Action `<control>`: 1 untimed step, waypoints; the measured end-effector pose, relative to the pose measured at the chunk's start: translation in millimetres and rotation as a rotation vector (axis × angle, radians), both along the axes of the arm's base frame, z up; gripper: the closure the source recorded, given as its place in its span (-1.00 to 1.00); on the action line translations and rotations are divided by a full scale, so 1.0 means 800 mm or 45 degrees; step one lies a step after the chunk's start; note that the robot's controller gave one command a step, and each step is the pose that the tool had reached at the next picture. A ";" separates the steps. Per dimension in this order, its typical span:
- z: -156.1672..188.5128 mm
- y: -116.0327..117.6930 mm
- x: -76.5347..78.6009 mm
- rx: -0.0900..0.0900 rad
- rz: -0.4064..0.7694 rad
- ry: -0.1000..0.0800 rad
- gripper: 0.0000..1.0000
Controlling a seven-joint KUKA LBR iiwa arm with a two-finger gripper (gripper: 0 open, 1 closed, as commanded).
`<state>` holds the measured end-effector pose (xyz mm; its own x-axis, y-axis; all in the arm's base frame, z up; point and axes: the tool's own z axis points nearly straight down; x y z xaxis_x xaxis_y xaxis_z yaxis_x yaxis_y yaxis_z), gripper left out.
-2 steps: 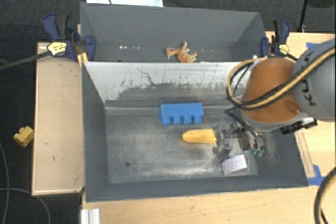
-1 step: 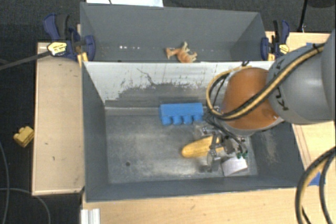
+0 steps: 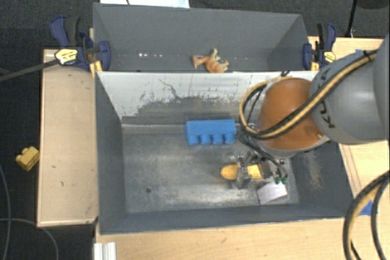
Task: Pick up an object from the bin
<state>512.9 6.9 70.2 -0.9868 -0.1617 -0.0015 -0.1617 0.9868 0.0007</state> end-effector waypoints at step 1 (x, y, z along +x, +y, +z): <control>0.000 0.000 0.000 0.000 -0.001 0.000 1.00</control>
Offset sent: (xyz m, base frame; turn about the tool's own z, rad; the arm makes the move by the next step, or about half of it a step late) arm 0.0126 -0.0115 0.1487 -0.0146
